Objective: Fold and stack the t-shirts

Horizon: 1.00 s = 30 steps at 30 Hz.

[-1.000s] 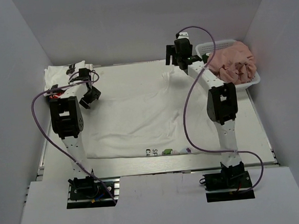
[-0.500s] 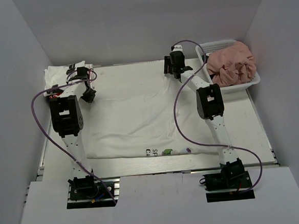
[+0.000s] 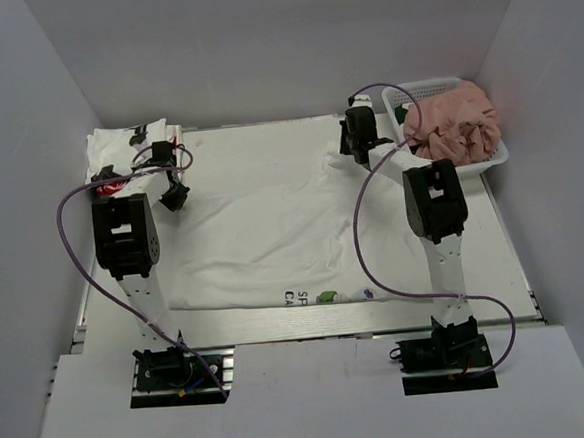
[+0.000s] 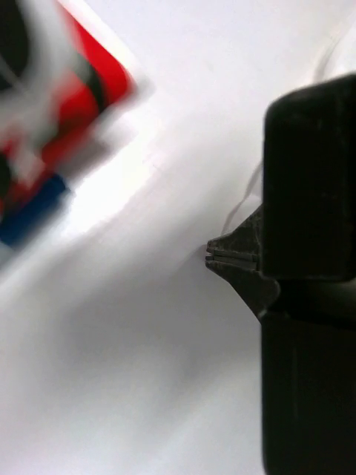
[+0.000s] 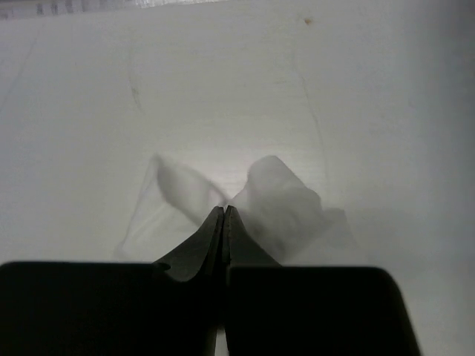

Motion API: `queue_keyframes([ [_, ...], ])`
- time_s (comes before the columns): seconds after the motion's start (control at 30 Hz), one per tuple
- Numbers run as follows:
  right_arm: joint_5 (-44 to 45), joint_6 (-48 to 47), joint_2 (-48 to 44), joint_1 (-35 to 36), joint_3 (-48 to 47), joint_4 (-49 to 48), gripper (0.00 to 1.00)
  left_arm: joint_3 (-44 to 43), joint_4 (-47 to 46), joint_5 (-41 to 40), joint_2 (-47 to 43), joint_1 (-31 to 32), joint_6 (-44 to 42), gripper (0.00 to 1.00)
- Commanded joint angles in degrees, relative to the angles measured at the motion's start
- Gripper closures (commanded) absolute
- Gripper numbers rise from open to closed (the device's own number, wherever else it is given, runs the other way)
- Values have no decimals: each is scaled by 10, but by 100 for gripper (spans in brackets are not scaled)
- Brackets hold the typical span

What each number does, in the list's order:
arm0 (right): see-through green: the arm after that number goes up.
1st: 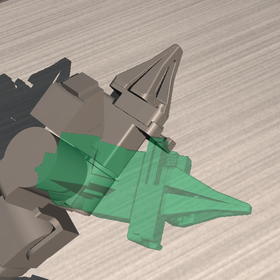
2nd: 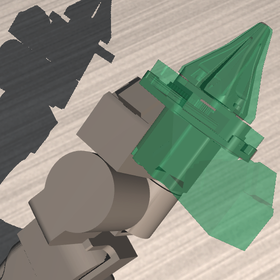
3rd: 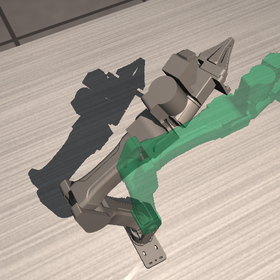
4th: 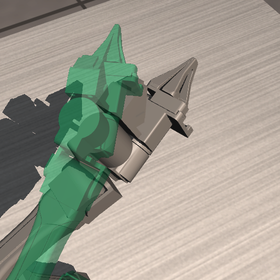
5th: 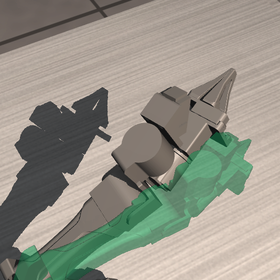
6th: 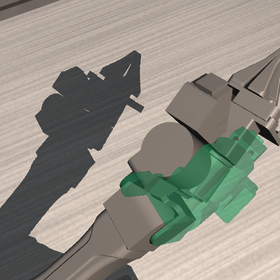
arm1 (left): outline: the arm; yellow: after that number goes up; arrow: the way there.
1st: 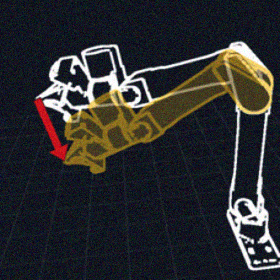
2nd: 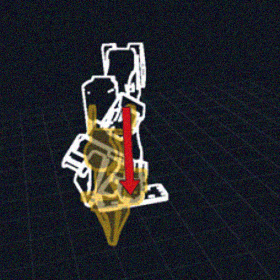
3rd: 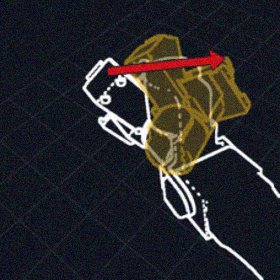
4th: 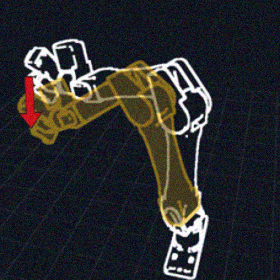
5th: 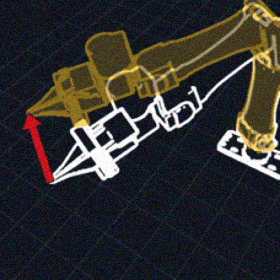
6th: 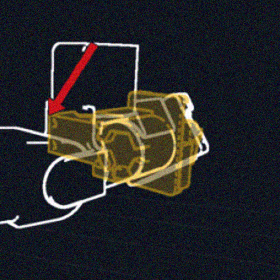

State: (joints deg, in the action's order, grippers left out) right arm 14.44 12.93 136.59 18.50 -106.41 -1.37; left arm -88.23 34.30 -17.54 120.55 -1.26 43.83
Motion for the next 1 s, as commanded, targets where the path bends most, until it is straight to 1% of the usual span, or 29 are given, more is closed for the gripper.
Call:
queue_keyframes([
  [0.0,2,-4,-172,5,146,-98,100,74,-44,6,-90,6,-22,100],
  [0.03,-3,5,-193,5,177,-109,100,92,-57,6,-106,6,-28,100],
  [0.07,0,8,-217,6,236,-120,100,108,-70,14,-136,6,-28,100],
  [0.1,2,21,-275,5,288,-143,100,137,-89,21,-149,6,-33,100],
  [0.13,2,24,-293,4,311,-147,100,147,-95,21,-160,6,-33,100],
  [0.2,6,34,-357,6,379,-150,100,162,-100,26,-188,6,-38,100],
  [0.3,4,40,-414,9,447,-152,100,177,-107,32,-217,6,-45,100],
  [0.33,4,39,-453,10,458,-152,100,185,-118,32,-235,6,-52,100],
  [0.4,6,43,-480,13,500,-149,100,191,-125,32,-249,6,-67,100],
  [0.43,7,44,-522,12,511,-149,100,191,-130,32,-256,6,-76,100],
  [0.47,6,42,-536,14,531,-149,100,191,-137,39,-262,6,-88,100],
  [0.6,13,47,-613,17,582,-118,100,176,-109,31,-276,6,-104,100],
  [0.7,15,50,-665,22,621,-100,100,206,-109,31,-295,6,-104,100],
  [0.8,20,65,-717,25,654,-63,100,241,-118,63,-319,6,-111,100],
  [0.9,25,84,-779,33,681,-8,100,272,-118,57,-342,6,-111,100],
  [0.97,17,87,-818,39,702,10,100,291,-118,48,-355,6,-105,100],
])
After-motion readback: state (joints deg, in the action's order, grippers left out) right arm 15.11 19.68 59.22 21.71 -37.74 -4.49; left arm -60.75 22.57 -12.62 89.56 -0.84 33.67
